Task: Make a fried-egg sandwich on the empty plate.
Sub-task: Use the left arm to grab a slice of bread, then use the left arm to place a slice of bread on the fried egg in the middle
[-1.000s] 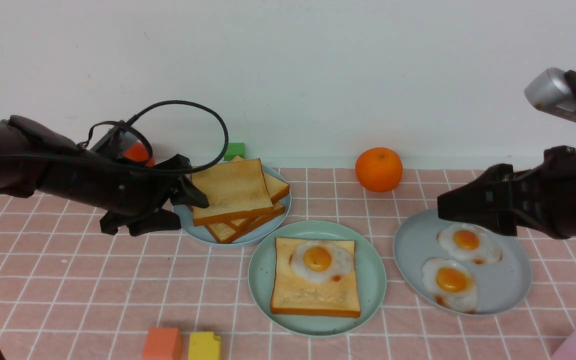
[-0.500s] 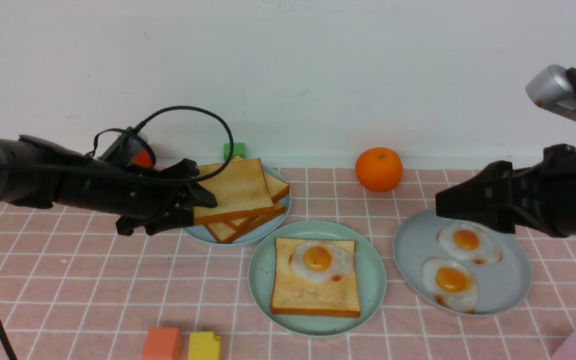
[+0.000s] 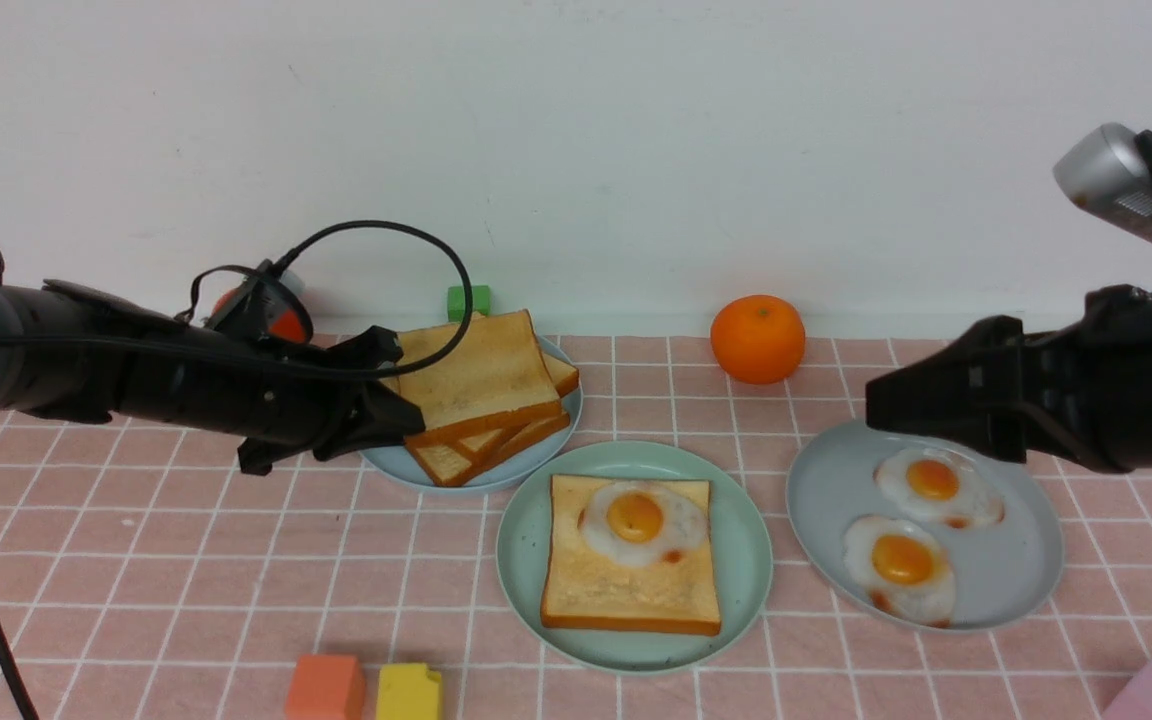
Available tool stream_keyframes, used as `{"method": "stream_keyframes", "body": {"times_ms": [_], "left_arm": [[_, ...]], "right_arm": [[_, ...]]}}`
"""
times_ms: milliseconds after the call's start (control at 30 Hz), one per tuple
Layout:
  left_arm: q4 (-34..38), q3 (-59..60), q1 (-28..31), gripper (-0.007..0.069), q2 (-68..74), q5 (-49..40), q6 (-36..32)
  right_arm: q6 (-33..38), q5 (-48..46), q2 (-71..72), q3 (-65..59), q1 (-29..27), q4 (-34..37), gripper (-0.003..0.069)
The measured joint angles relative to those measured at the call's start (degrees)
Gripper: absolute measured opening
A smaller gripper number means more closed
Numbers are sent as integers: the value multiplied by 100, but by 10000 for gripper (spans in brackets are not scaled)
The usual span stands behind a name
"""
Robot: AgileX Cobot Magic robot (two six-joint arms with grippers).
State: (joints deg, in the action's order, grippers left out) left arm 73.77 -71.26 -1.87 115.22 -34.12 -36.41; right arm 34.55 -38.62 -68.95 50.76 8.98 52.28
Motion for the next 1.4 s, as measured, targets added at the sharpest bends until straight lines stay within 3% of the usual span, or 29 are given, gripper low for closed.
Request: {"method": "stream_keyframes", "body": {"times_ms": [333, 600, 733, 1333, 1400], "left_arm": [[-198, 111, -98, 69, -1206, -885, -127], [-113, 1069, -1232, 69, -1436, -482, -314], [-105, 1098, -1529, 69, -1223, -149, -443], [160, 1098, -1611, 69, -463, 212, -461], [160, 1098, -1611, 94, -463, 212, -481]], "right_arm": [[0, -64, 132, 0, 0, 0, 526], [-5, -78, 352, 0, 0, 0, 526], [-5, -78, 352, 0, 0, -12, 526], [-5, -78, 352, 0, 0, -12, 526], [-5, -78, 352, 0, 0, -12, 526]]}}
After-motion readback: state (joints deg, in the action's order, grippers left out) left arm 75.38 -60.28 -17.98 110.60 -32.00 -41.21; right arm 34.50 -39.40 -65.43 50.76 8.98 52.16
